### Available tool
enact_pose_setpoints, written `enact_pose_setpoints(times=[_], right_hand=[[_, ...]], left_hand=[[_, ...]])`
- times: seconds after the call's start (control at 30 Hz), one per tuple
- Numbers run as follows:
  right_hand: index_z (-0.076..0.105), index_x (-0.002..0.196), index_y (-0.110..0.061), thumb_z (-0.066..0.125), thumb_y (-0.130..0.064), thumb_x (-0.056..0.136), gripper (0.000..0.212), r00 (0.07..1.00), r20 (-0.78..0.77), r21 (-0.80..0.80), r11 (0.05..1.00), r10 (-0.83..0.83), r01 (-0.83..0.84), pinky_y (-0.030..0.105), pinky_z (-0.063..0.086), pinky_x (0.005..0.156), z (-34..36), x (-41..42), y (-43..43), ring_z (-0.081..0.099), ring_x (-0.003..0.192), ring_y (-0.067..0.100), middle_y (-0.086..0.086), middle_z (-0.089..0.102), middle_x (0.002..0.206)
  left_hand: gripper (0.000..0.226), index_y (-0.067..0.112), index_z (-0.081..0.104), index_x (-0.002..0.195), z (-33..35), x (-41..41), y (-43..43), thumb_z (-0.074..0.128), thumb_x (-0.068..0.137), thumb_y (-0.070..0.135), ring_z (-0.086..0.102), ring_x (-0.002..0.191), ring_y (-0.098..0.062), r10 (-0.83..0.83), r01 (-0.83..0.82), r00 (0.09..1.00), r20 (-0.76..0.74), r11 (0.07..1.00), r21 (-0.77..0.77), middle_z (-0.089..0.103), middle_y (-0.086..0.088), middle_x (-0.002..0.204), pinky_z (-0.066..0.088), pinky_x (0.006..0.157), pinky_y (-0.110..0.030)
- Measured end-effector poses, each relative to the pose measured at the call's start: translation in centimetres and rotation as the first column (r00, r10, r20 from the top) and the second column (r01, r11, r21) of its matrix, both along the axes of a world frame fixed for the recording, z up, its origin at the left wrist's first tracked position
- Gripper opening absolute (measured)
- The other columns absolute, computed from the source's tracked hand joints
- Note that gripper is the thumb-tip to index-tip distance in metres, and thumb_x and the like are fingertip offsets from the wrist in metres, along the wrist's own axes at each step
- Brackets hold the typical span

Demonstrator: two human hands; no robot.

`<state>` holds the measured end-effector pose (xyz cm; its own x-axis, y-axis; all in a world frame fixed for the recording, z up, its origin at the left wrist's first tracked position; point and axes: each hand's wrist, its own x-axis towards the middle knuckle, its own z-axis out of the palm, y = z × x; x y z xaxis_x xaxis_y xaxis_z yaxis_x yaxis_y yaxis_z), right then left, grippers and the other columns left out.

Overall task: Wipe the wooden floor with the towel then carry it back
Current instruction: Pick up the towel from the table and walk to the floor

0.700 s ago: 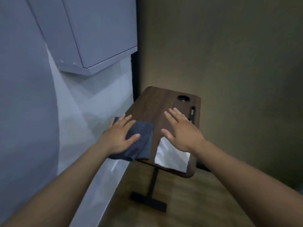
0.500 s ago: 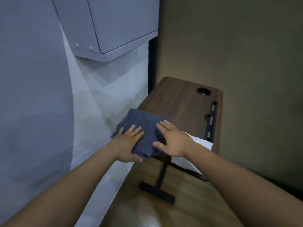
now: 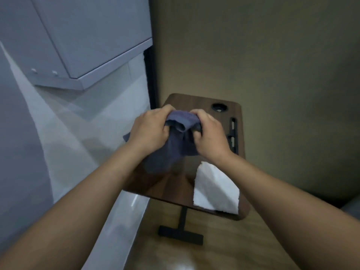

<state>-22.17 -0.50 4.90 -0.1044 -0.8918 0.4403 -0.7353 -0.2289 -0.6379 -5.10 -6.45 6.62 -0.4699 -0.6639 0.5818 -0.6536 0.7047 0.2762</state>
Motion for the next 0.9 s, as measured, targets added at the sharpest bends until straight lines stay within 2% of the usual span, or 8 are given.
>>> enact_pose_setpoints(times=[0.13,0.3,0.37,0.43,0.53,0.7,0.8,0.9], right_hand=[[0.06,0.114,-0.004,0.049,0.001,0.075,0.041,0.978,0.036,-0.143,0.968,-0.204,0.207,0.03,0.041,0.08,4.6,-6.2,3.1,0.059,0.101,0.034,0.016,0.067,0.109],[0.058,0.118,-0.007,0.059,0.002,0.081,0.037,0.873,0.131,-0.113,0.868,-0.47,0.484,0.021,0.038,0.078,6.1,-14.2,10.4,0.061,0.099,0.028,0.01,0.068,0.106],[0.055,0.124,-0.013,0.068,-0.01,0.083,0.043,0.742,0.201,-0.116,0.737,-0.639,0.666,0.022,0.04,0.087,5.5,-16.9,14.7,0.057,0.105,0.023,0.006,0.06,0.112],[0.052,0.121,-0.018,0.074,-0.027,0.083,0.045,0.503,0.199,-0.099,0.493,-0.841,0.864,0.031,0.041,0.095,4.3,-19.2,19.5,0.051,0.11,0.024,0.006,0.052,0.115],[0.046,0.103,-0.022,0.074,-0.042,0.083,0.04,0.251,0.27,0.047,0.273,-0.929,0.961,0.032,0.041,0.088,2.3,-21.4,28.1,0.055,0.106,0.027,0.005,0.055,0.109],[0.043,0.114,-0.036,0.064,-0.072,0.063,0.066,-0.039,0.624,0.332,0.219,-0.78,0.918,0.046,0.054,0.093,-0.6,-21.2,42.0,0.069,0.098,0.018,0.0,0.071,0.107],[0.044,0.125,-0.037,0.068,-0.068,0.061,0.075,-0.173,0.685,0.307,0.064,-0.708,0.949,0.046,0.057,0.091,-2.5,-19.5,50.2,0.071,0.094,0.014,-0.001,0.071,0.103],[0.042,0.138,-0.034,0.072,-0.049,0.077,0.069,-0.277,0.743,0.305,-0.06,-0.61,0.95,0.046,0.058,0.09,-4.6,-17.3,58.2,0.071,0.098,0.016,0.0,0.072,0.108]], left_hand=[[0.037,0.011,0.06,0.107,4.7,-8.3,0.3,0.04,0.077,0.019,0.061,0.09,-0.043,-0.215,0.213,0.972,-0.091,0.977,-0.028,0.069,-0.018,0.097,0.048,0.068,-0.048],[0.025,0.008,0.06,0.089,6.3,-19.3,4.1,0.04,0.077,0.018,0.059,0.082,-0.038,-0.471,0.508,0.852,-0.228,0.85,0.138,0.066,-0.016,0.083,0.043,0.068,-0.044],[0.012,0.014,0.052,0.075,5.8,-24.2,6.8,0.046,0.085,0.017,0.057,0.08,-0.038,-0.514,0.582,0.806,-0.292,0.78,0.232,0.063,-0.015,0.077,0.038,0.066,-0.041],[0.018,0.014,0.052,0.073,4.8,-28.8,10.6,0.053,0.09,0.016,0.059,0.082,-0.038,-0.539,0.638,0.768,-0.346,0.688,0.346,0.062,-0.011,0.074,0.043,0.068,-0.042],[0.017,0.013,0.065,0.089,2.6,-34.9,18.6,0.053,0.087,0.024,0.064,0.088,-0.032,-0.642,0.729,0.674,-0.367,0.495,0.473,0.07,-0.006,0.083,0.053,0.079,-0.046],[0.02,0.027,0.072,0.087,-0.8,-39.2,35.7,0.055,0.076,0.03,0.07,0.094,-0.021,-0.72,0.744,0.45,-0.529,-0.026,0.668,0.075,0.004,0.091,0.054,0.089,-0.044],[0.021,0.024,0.077,0.093,-3.1,-39.6,45.1,0.058,0.084,0.027,0.071,0.1,-0.026,-0.657,0.572,0.421,-0.626,-0.344,0.745,0.077,-0.006,0.099,0.054,0.095,-0.046],[0.028,0.009,0.072,0.111,-5.2,-39.1,53.6,0.05,0.101,0.024,0.07,0.103,-0.032,-0.631,0.377,0.426,-0.648,-0.528,0.761,0.075,-0.015,0.104,0.057,0.09,-0.042]])
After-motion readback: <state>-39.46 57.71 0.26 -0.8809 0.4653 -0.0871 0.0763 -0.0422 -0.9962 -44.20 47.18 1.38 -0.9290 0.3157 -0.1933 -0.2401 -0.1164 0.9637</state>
